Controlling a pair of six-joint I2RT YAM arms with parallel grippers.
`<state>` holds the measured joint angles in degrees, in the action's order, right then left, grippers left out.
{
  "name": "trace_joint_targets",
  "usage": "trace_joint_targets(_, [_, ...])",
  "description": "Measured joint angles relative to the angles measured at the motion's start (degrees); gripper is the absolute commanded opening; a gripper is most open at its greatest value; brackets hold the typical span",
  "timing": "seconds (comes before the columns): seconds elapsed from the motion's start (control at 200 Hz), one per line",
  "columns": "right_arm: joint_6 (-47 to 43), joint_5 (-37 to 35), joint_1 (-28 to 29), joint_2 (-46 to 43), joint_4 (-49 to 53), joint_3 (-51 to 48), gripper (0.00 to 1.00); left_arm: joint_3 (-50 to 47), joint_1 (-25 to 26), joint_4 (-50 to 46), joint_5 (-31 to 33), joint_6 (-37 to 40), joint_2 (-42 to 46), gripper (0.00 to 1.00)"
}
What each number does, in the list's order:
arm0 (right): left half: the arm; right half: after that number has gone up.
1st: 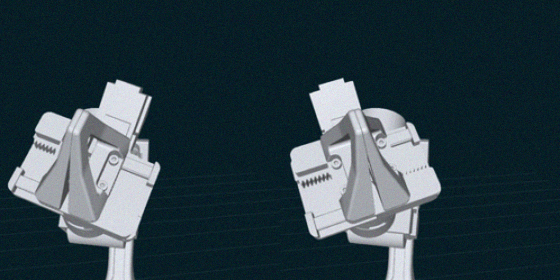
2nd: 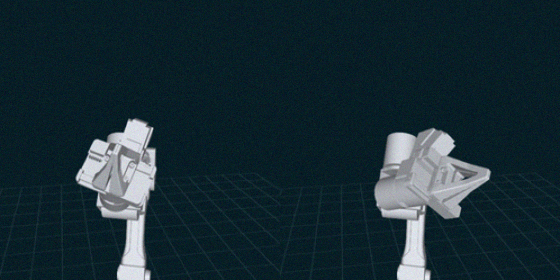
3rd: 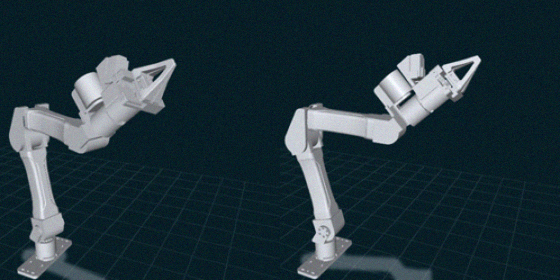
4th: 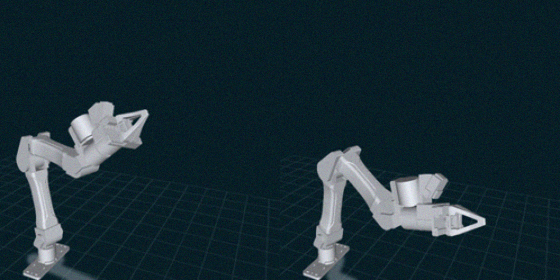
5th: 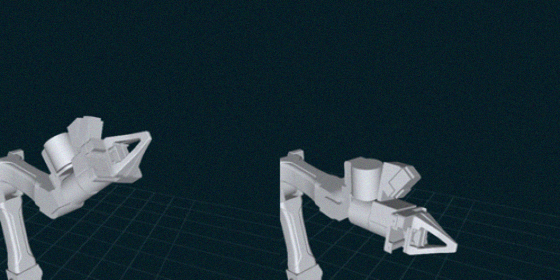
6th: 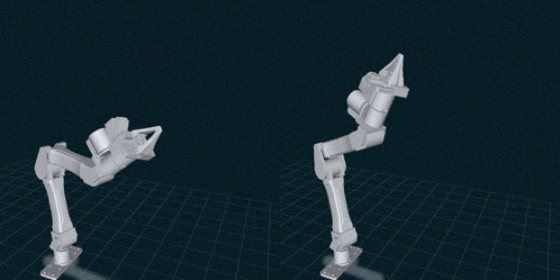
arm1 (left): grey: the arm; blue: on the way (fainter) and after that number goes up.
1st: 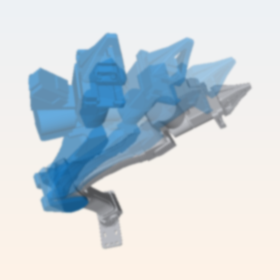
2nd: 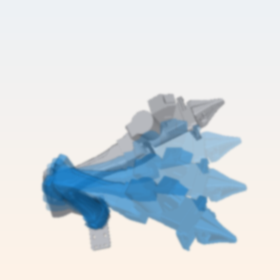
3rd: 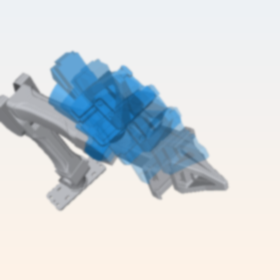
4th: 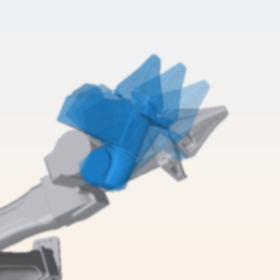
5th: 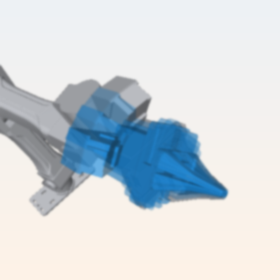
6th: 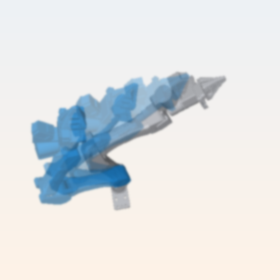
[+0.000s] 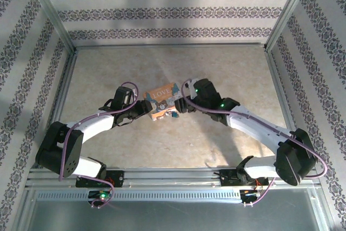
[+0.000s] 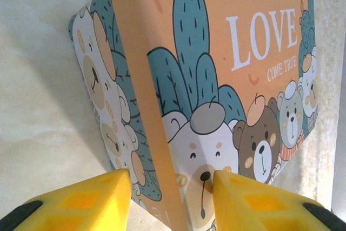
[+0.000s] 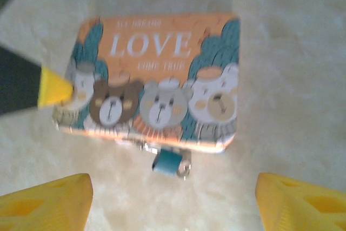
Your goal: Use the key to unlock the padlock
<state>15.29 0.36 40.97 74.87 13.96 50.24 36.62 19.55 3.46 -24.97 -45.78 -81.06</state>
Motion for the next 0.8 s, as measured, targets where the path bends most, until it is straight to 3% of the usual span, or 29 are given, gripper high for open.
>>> trace_joint_targets(0.25, [-6.60,-8.90,10.21,-0.17,-4.52,-9.55,0.72,-0.02,0.00,0.00,0.00,-0.57,0.00,0.43])
trace_joint_targets(0.485, [-16.04,-10.40,12.15,1.09,-18.12,-17.99,0.72,-0.02,0.00,0.02,0.00,-1.07,0.00,0.43])
trace_joint_targets(0.8, [-27.96,-12.20,12.92,10.97,-34.36,-20.35,0.71,-0.02,0.00,0.02,0.00,-1.25,0.00,0.43])
